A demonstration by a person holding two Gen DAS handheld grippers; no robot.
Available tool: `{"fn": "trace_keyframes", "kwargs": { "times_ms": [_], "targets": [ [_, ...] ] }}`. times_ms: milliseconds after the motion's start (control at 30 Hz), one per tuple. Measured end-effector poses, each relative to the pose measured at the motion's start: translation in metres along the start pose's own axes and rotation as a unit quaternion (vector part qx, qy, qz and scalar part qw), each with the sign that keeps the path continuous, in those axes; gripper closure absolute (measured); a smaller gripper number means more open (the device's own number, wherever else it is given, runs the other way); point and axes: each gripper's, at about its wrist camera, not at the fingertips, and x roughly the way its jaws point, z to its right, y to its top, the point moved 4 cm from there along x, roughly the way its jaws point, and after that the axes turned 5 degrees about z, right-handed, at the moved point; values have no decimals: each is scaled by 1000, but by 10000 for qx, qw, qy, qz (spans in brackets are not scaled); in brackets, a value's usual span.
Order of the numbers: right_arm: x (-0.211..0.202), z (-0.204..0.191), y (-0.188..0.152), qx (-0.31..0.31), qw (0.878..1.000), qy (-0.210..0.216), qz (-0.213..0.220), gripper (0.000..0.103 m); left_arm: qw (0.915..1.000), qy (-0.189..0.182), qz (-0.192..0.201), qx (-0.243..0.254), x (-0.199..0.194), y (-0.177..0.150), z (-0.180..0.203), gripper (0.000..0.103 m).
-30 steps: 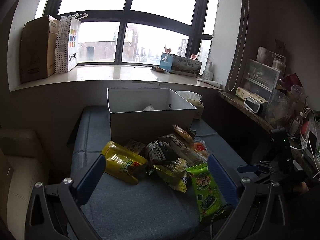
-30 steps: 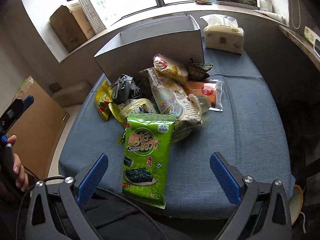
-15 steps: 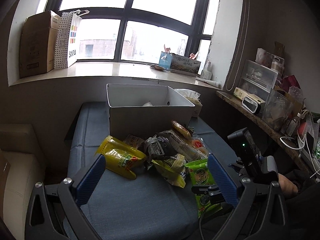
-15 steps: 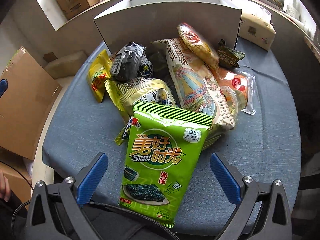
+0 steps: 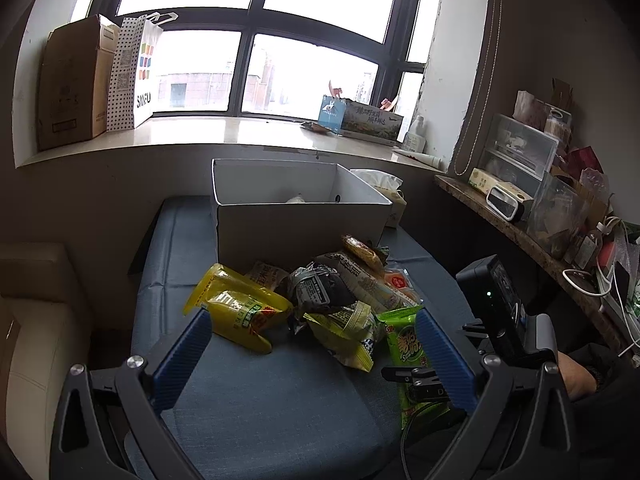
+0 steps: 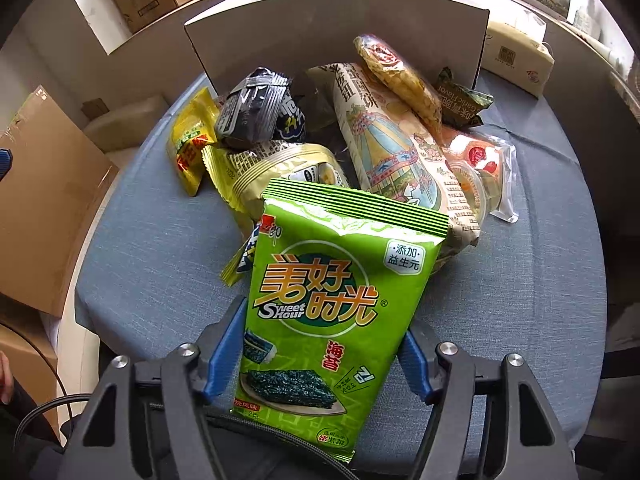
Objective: Organize snacks
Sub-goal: 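Grasp the black-and-grey snack pack with the left tool while the right tool lifts the green pack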
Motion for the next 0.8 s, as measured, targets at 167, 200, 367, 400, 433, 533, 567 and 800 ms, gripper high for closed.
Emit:
{"fn": "trace_keyframes", "kwargs": {
  "times_ms": [167,200,367,400,433,533,567,800],
  "targets": [
    [-29,3,5,96,9990,-51,424,30,10000,2,-57,6,6,-1,0,0],
    [-34,4,6,148,9986,-16,514,30,10000,7,-75,-1,8,-1,0,0],
    [-60,22,14,454,9927,52,1117,30,9998,-11,-190,-8,28,2,-1,0],
    [-64,29,17,523,9915,25,1194,30,9998,-27,-219,-6,33,3,-1,0],
    [-70,34,20,599,9895,3,1314,30,9997,-16,-256,-12,39,4,-2,0],
    [-90,52,28,779,9820,-57,1721,30,9990,-69,-442,-70,65,7,-4,0],
    [-97,61,32,849,9786,-89,1872,30,9985,-88,-533,-99,74,7,-5,0],
    [-144,96,34,1040,9601,-132,2591,30,9893,144,-1449,6,154,-2,5,0]
  ]
}}
